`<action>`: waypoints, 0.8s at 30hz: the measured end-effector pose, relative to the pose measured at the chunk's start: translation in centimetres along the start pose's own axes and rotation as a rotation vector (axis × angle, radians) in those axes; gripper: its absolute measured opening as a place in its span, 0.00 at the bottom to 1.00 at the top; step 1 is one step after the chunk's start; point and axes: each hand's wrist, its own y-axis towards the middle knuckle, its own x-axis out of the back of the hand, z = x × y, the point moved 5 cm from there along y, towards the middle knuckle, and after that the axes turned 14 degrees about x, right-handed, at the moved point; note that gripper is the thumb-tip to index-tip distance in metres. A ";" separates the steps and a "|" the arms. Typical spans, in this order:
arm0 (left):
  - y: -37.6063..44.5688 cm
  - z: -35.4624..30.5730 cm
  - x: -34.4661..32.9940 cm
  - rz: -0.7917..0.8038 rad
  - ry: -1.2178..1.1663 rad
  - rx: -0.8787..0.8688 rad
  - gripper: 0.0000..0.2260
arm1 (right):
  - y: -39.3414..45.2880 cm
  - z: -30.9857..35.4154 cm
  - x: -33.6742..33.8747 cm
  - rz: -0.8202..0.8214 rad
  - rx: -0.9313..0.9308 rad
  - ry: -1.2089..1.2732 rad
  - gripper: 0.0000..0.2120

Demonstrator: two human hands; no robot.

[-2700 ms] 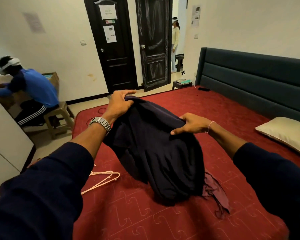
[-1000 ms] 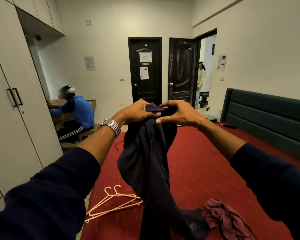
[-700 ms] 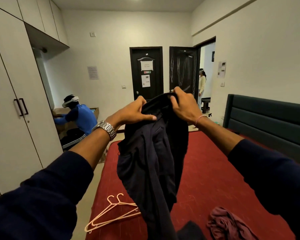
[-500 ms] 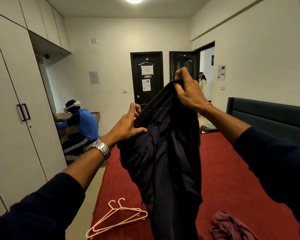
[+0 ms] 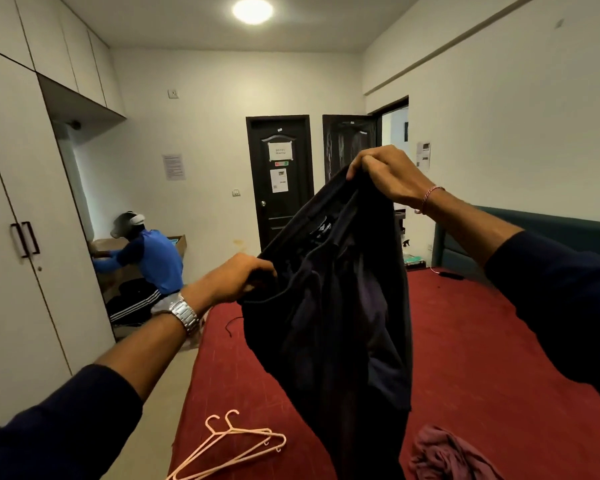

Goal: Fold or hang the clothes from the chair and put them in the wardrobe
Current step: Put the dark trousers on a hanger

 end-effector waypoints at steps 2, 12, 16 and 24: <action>0.4 0.7 0.9 0.187 -0.014 0.095 0.19 | -0.5 -0.7 0.6 0.068 -0.039 -0.004 0.17; -1.4 -2.9 3.1 0.380 -0.076 0.166 0.25 | -2.8 -3.5 5.1 0.355 0.116 -0.221 0.41; 0.5 -3.1 5.6 0.062 0.013 0.086 0.21 | -3.9 -4.8 5.7 0.384 0.166 -0.214 0.44; 3.5 -3.2 11.5 -0.250 -0.411 0.258 0.07 | -3.7 -7.6 9.1 0.263 0.212 -0.197 0.19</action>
